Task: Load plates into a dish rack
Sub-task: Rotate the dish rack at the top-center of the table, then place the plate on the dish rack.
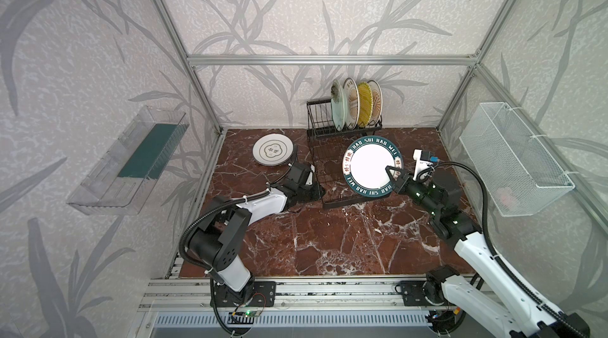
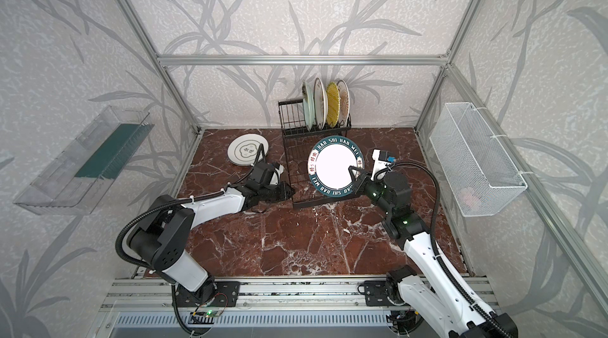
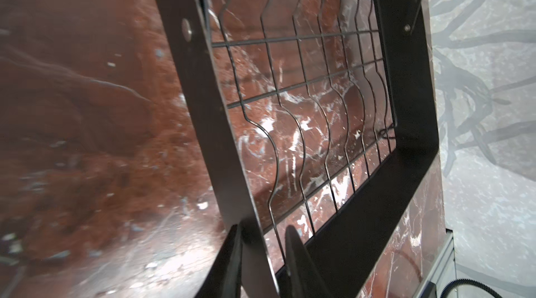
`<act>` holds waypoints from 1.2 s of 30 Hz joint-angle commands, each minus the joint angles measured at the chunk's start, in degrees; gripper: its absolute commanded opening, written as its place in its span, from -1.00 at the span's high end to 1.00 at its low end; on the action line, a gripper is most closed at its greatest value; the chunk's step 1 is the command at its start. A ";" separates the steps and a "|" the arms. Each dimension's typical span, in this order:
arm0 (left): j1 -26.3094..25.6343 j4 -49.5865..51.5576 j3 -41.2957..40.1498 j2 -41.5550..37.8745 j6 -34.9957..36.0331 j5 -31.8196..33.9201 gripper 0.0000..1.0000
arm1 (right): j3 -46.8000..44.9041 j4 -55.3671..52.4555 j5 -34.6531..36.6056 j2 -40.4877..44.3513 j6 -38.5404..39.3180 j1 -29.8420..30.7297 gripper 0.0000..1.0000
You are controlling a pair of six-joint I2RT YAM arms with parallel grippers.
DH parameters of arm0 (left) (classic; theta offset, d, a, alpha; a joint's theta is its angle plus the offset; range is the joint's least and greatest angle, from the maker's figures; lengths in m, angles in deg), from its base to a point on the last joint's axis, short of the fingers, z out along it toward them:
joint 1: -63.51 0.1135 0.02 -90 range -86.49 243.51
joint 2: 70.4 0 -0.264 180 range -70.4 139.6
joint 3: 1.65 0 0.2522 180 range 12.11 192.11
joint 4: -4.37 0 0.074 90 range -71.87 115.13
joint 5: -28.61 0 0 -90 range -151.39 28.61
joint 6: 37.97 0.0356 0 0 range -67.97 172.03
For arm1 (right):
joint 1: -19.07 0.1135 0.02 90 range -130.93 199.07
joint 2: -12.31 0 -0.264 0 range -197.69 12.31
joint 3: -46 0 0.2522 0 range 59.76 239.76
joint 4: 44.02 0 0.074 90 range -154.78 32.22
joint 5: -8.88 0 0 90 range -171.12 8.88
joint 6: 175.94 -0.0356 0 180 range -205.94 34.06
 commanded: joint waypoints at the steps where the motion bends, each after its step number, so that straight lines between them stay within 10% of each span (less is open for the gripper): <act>1: -2.84 -4.95 3.18 2.44 -1.81 -3.07 0.51 | 5.41 0.95 1.14 0.89 4.36 -0.27 1.00; 15: -4.40 -4.49 2.08 -0.50 -1.61 -1.10 0.52 | 34.19 -6.62 2.71 -14.82 21.42 1.56 1.00; 36: -2.45 3.50 -10.20 -24.26 0.79 10.63 0.55 | 70.37 -16.68 36.96 -44.68 42.11 19.52 1.00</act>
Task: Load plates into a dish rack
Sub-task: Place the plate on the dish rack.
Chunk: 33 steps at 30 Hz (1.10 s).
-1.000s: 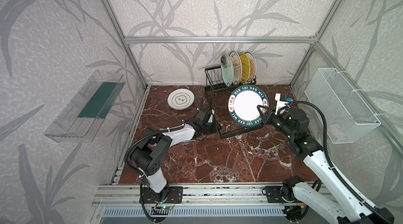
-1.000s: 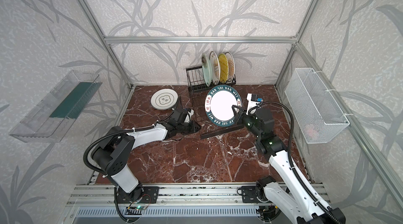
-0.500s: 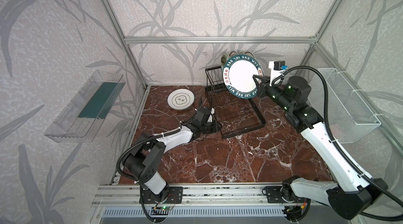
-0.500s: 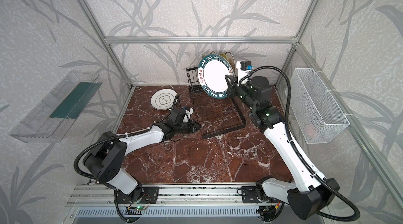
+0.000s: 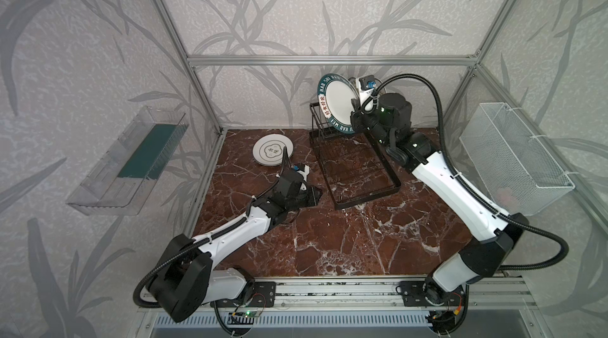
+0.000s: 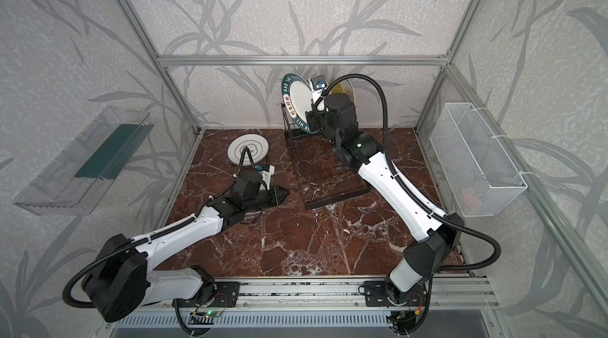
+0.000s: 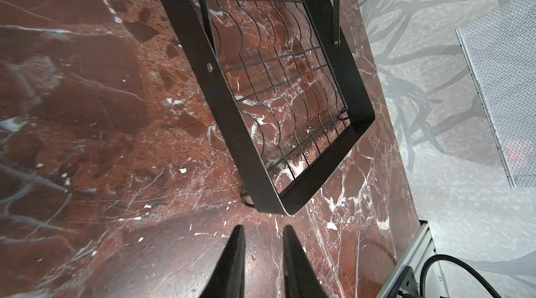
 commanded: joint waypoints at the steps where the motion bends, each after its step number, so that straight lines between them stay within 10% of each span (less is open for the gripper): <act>1: 0.77 2.23 -1.57 -3.57 1.20 3.96 0.55 | 4.90 2.17 7.80 -2.08 2.44 0.93 1.00; 33: 2.98 4.09 -4.51 -7.97 1.93 2.38 0.58 | 41.89 -10.76 27.82 -33.05 4.01 4.95 1.00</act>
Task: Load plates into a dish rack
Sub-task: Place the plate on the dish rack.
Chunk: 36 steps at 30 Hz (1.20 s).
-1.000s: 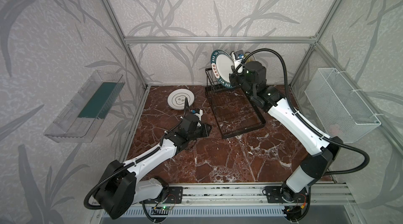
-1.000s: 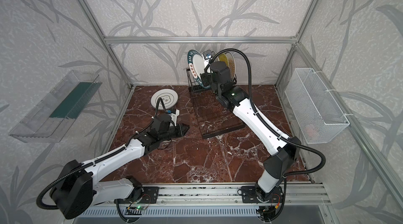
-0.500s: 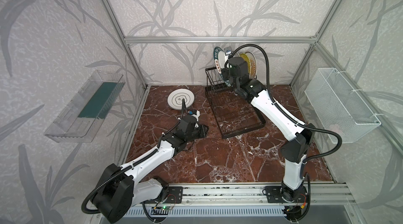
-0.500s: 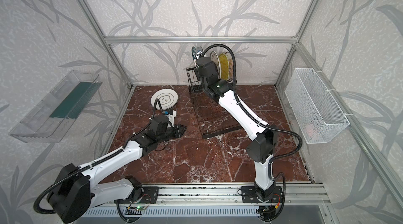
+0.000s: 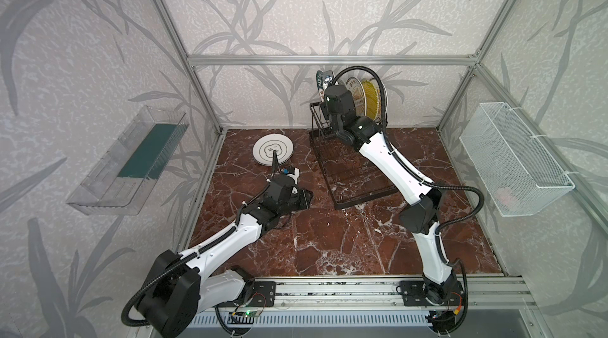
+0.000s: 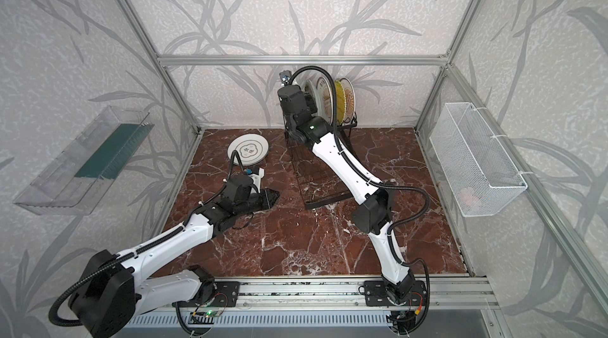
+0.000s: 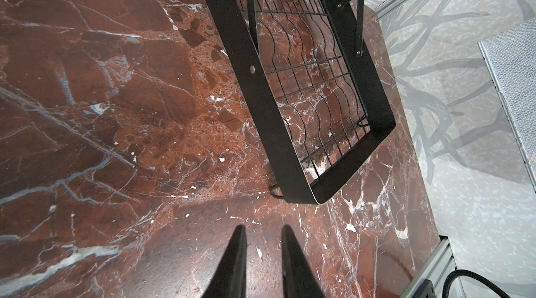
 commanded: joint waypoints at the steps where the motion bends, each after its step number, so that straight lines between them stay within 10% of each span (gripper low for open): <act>1: 0.46 0.93 -0.80 -2.06 1.10 0.16 0.58 | 4.15 0.00 3.15 -0.75 -0.79 0.16 1.00; 36: 1.94 2.54 -1.44 -4.23 1.39 -0.29 0.59 | 5.33 -3.77 5.20 -5.11 -4.71 -0.36 1.00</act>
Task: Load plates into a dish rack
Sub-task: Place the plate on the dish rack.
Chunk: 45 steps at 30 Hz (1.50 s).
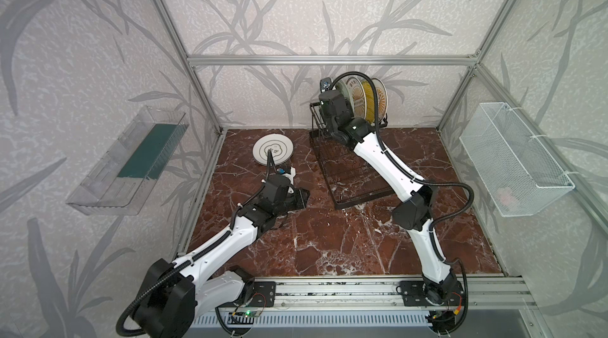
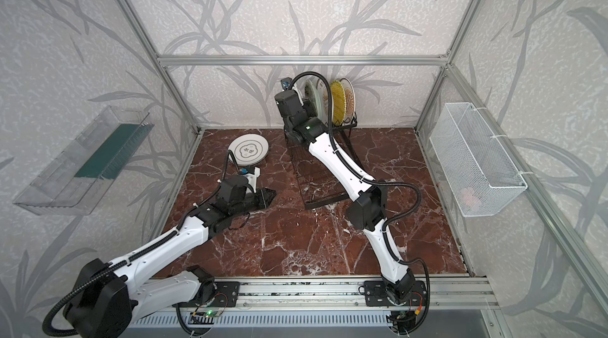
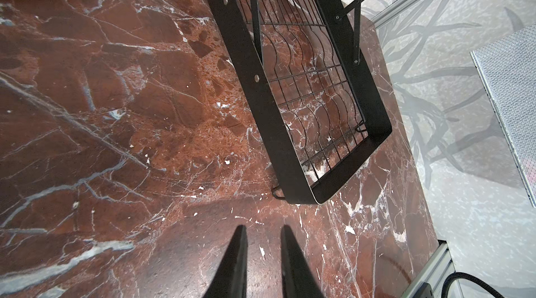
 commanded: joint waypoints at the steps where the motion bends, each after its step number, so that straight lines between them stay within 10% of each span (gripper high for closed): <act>1: 0.43 1.09 -1.01 -1.41 0.73 -0.07 0.59 | 2.62 1.65 2.24 -0.79 -1.86 -0.23 1.00; 13: 0.69 1.43 -1.27 -2.07 0.48 -0.08 0.59 | 3.09 -0.30 1.07 -2.01 -3.84 -0.76 1.00; 27: 1.03 1.04 -1.53 -1.96 0.13 -0.60 0.58 | 4.90 -1.72 -0.45 -0.90 -2.83 -0.89 0.03; 45: 1.08 0.66 -1.62 -2.30 -0.62 -1.01 0.58 | -4.69 2.80 -4.61 8.00 -3.72 -0.93 0.00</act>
